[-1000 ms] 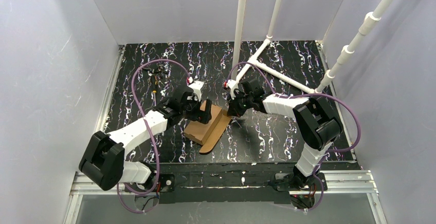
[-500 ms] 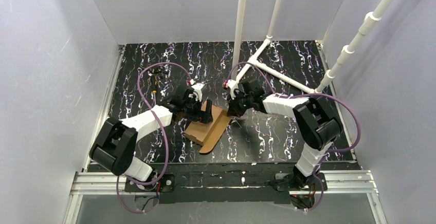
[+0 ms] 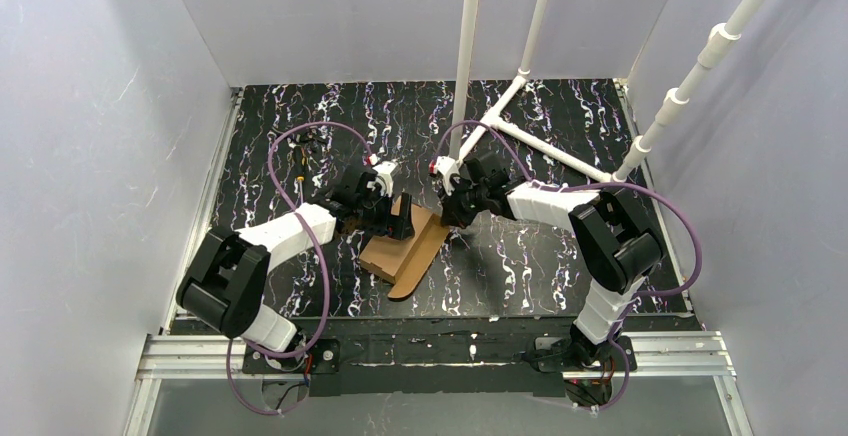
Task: Fold the paper box
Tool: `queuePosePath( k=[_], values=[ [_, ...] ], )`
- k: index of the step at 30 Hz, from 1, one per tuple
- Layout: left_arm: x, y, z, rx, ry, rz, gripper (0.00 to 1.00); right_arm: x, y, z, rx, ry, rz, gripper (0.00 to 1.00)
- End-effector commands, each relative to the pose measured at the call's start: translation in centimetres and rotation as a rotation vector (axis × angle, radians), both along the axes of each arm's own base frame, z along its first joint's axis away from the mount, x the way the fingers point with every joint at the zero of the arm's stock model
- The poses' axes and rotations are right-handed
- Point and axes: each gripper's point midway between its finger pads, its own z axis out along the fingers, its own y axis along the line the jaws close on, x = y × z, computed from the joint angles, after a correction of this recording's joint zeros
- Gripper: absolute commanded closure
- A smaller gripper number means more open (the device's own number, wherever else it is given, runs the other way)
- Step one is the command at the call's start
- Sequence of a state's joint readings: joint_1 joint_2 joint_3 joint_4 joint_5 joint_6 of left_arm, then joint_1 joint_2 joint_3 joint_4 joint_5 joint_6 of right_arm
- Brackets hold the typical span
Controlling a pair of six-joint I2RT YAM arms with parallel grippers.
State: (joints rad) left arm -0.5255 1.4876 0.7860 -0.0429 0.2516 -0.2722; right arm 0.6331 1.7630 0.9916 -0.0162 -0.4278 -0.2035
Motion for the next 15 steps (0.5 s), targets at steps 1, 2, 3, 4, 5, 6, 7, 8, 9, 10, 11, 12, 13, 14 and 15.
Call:
queuePosePath(
  k=[1,2,3,4,5,6,7,8,9,10,11,12,13,14,15],
  values=[
    [-0.8,0.0,-0.8,0.021,0.045,-0.038,0.14,0.0,1.6,1.5,0.0,-0.051,0.052,0.99],
    [-0.8,-0.1,-0.9,0.02,0.047,-0.04,0.14,0.1,1.6,1.5,-0.002,-0.055,0.053,0.99],
    [-0.8,-0.1,-0.9,0.02,0.048,-0.04,0.14,0.1,1.6,1.6,-0.003,-0.059,0.055,0.99],
    [-0.8,-0.1,-0.9,0.019,0.049,-0.041,0.14,0.1,1.6,1.7,-0.005,-0.059,0.056,0.99],
    [-0.8,-0.2,-0.9,0.018,0.05,-0.042,0.14,0.1,1.6,1.7,-0.008,-0.06,0.06,0.99],
    [-0.8,-0.2,-0.9,0.018,0.051,-0.042,0.15,0.1,1.7,1.7,-0.014,-0.061,0.065,0.99],
    [-0.8,-0.2,-0.9,0.02,0.051,-0.043,0.15,0.0,1.7,1.7,-0.017,-0.062,0.07,0.99],
    [-0.8,-0.1,-0.9,0.022,0.052,-0.044,0.15,0.0,1.7,1.8,-0.021,-0.061,0.076,0.99],
    [-0.8,-0.1,-0.9,0.025,0.053,-0.04,0.15,-0.2,1.7,1.8,-0.024,-0.059,0.09,0.99],
    [-0.7,0.0,-0.9,0.028,0.052,-0.037,0.15,-0.3,1.7,1.8,-0.031,-0.056,0.101,0.99],
    [-0.6,0.1,-1.0,0.035,0.053,-0.029,0.15,-0.5,1.6,1.7,-0.036,-0.05,0.107,0.99],
    [-0.5,0.3,-1.1,0.041,0.059,-0.016,0.15,-0.6,1.5,1.6,-0.04,-0.045,0.114,0.99],
    [-0.4,0.5,-1.3,0.044,0.065,-0.004,0.15,-0.8,1.5,1.5,-0.04,-0.041,0.122,0.99],
    [-0.3,0.7,-1.4,0.045,0.072,0.01,0.16,-0.9,1.5,1.4,-0.04,-0.037,0.126,0.99],
    [-0.3,0.9,-1.5,0.046,0.081,0.024,0.17,-1.1,1.4,1.3,-0.04,-0.032,0.129,0.99]
  ],
)
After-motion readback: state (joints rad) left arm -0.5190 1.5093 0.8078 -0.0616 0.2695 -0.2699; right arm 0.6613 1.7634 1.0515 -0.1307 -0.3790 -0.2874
